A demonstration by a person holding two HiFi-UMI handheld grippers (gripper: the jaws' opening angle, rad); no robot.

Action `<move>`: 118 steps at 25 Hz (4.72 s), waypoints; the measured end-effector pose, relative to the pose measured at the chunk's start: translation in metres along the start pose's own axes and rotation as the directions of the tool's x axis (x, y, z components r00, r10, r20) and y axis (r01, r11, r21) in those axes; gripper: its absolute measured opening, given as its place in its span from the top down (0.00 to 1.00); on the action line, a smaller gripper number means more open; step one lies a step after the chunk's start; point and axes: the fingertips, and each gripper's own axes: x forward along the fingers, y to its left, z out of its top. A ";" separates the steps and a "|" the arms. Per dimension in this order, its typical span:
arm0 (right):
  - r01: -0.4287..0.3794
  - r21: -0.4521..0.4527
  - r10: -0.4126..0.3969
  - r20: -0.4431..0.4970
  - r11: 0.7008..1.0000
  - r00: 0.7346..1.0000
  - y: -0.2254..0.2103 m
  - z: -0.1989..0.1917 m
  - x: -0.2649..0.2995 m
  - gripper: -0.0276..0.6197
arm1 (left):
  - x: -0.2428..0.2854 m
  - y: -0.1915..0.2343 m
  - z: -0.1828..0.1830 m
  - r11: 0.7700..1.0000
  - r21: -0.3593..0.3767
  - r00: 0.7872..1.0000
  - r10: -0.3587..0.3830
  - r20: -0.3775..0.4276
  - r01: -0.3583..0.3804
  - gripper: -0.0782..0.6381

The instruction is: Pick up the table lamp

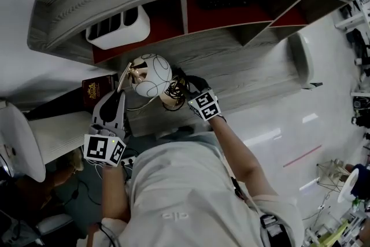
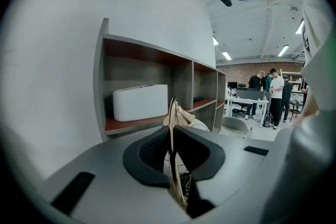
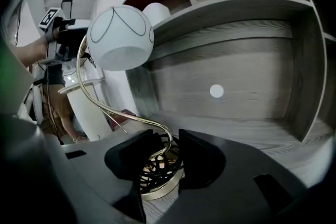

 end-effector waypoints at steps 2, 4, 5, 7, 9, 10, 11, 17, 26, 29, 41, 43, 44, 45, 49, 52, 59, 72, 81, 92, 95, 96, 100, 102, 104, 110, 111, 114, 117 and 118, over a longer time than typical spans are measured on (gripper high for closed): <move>-0.002 -0.023 0.001 -0.018 1.000 1.000 -0.001 -0.005 0.013 0.70 | -0.002 0.004 -0.001 1.000 -0.009 1.000 0.004 0.001 -0.004 0.82; 0.001 -0.038 -0.003 -0.043 0.999 0.999 -0.003 -0.012 0.024 0.70 | -0.003 0.007 -0.003 1.000 -0.017 1.000 0.006 0.001 -0.006 0.82; 0.002 -0.042 -0.004 -0.056 0.999 0.998 -0.003 -0.013 0.029 0.69 | -0.004 0.008 -0.003 1.000 -0.019 1.000 0.004 0.002 -0.004 0.82; 0.000 -0.045 -0.004 -0.079 0.999 0.997 -0.002 -0.012 0.036 0.69 | -0.005 0.009 -0.004 1.000 -0.017 1.000 0.001 0.004 -0.001 0.82; -0.002 -0.049 -0.003 -0.100 0.999 0.995 -0.003 -0.015 0.044 0.69 | -0.006 0.010 -0.004 1.000 -0.019 1.000 -0.001 0.003 0.001 0.82; -0.002 -0.052 -0.003 -0.108 0.999 0.994 -0.003 -0.017 0.047 0.69 | -0.006 0.010 -0.004 1.000 -0.019 1.000 0.000 0.002 0.000 0.82; -0.001 -0.056 -0.005 -0.114 0.998 0.993 -0.004 -0.018 0.050 0.69 | -0.006 0.011 -0.005 1.000 -0.020 1.000 0.002 0.001 -0.002 0.82; 0.009 -0.081 -0.019 -0.119 0.997 0.993 -0.005 -0.018 0.064 0.70 | -0.009 0.015 -0.007 1.000 -0.025 1.000 0.004 0.003 -0.004 0.82; 0.026 -0.084 -0.033 -0.084 0.996 0.996 -0.001 -0.013 0.073 0.79 | -0.016 0.024 -0.012 0.999 -0.045 1.000 0.029 0.001 -0.029 0.82; 0.024 -0.059 -0.029 -0.083 0.998 0.996 -0.002 -0.011 0.072 0.80 | -0.016 0.029 -0.017 0.997 -0.063 0.999 0.048 -0.005 -0.048 0.82; 0.047 0.017 -0.045 -0.097 0.999 0.994 0.007 -0.006 0.065 0.82 | -0.034 0.045 -0.025 0.990 -0.123 0.997 0.072 -0.010 -0.073 0.82; 0.069 0.016 -0.067 -0.097 0.998 0.993 0.004 -0.006 0.059 0.82 | -0.034 0.043 -0.026 0.989 -0.133 0.998 0.063 -0.005 -0.063 0.82; 0.082 0.010 -0.081 -0.098 0.997 0.992 0.001 -0.006 0.054 0.82 | -0.034 0.042 -0.027 0.988 -0.142 0.998 0.060 0.001 -0.059 0.82; 0.095 0.004 -0.094 -0.099 0.996 0.991 -0.003 -0.006 0.049 0.82 | -0.034 0.040 -0.027 0.987 -0.153 0.998 0.056 0.009 -0.053 0.82; 0.139 -0.016 -0.140 -0.116 0.990 0.983 -0.020 -0.006 0.022 0.82 | -0.027 0.027 -0.024 0.981 -0.192 0.999 0.026 0.044 -0.017 0.81; 0.186 -0.026 -0.188 -0.132 0.982 0.973 -0.038 -0.006 -0.007 0.82 | -0.018 0.011 -0.020 0.978 -0.206 0.997 -0.011 0.071 0.025 0.81; 0.285 -0.044 -0.289 -0.151 0.957 0.945 -0.089 -0.004 -0.107 0.82 | 0.008 -0.057 0.008 0.968 -0.212 0.984 -0.104 0.142 0.132 0.81; 0.460 -0.073 -0.465 -0.200 0.885 0.862 -0.152 -0.016 -0.249 0.82 | 0.052 -0.148 0.025 0.923 -0.224 0.931 -0.251 0.264 0.312 0.81; 0.536 -0.088 -0.542 -0.204 0.839 0.815 -0.177 -0.016 -0.323 0.81 | 0.070 -0.197 0.039 0.891 -0.219 0.892 -0.319 0.320 0.397 0.81; 0.571 -0.106 -0.581 -0.188 0.814 0.792 -0.191 -0.006 -0.359 0.82 | 0.082 -0.219 0.059 0.876 -0.202 0.863 -0.348 0.367 0.439 0.81; 0.569 -0.109 -0.579 -0.183 0.815 0.794 -0.190 -0.005 -0.358 0.82 | 0.083 -0.217 0.060 0.876 -0.199 0.862 -0.348 0.368 0.439 0.82; 0.568 -0.109 -0.579 -0.181 0.815 0.795 -0.190 -0.005 -0.357 0.82 | 0.083 -0.216 0.060 0.876 -0.200 0.862 -0.347 0.369 0.438 0.81; 0.567 -0.105 -0.576 -0.177 0.817 0.798 -0.189 -0.003 -0.356 0.82 | 0.082 -0.216 0.063 0.878 -0.194 0.862 -0.348 0.368 0.437 0.82; 0.568 -0.103 -0.576 -0.177 0.817 0.798 -0.188 -0.003 -0.356 0.82 | 0.082 -0.215 0.065 0.879 -0.188 0.861 -0.351 0.367 0.439 0.82; 0.568 -0.105 -0.578 -0.177 0.816 0.797 -0.188 -0.003 -0.355 0.82 | 0.082 -0.214 0.064 0.879 -0.188 0.861 -0.352 0.368 0.439 0.81; 0.567 -0.105 -0.577 -0.175 0.817 0.798 -0.186 -0.003 -0.354 0.82 | 0.082 -0.213 0.065 0.878 -0.193 0.861 -0.350 0.368 0.439 0.81; 0.567 -0.102 -0.576 -0.175 0.817 0.799 -0.186 -0.003 -0.354 0.82 | 0.082 -0.213 0.066 0.878 -0.190 0.861 -0.351 0.368 0.439 0.81; 0.567 -0.100 -0.576 -0.173 0.817 0.799 -0.185 -0.005 -0.353 0.82 | 0.082 -0.213 0.066 0.879 -0.185 0.860 -0.353 0.367 0.440 0.81; 0.567 -0.098 -0.575 -0.173 0.818 0.800 -0.184 -0.006 -0.351 0.82 | 0.082 -0.213 0.065 0.879 -0.185 0.861 -0.354 0.365 0.440 0.81; 0.566 -0.098 -0.574 -0.174 0.819 0.800 -0.184 -0.007 -0.351 0.82 | 0.082 -0.213 0.065 0.879 -0.185 0.862 -0.354 0.363 0.440 0.81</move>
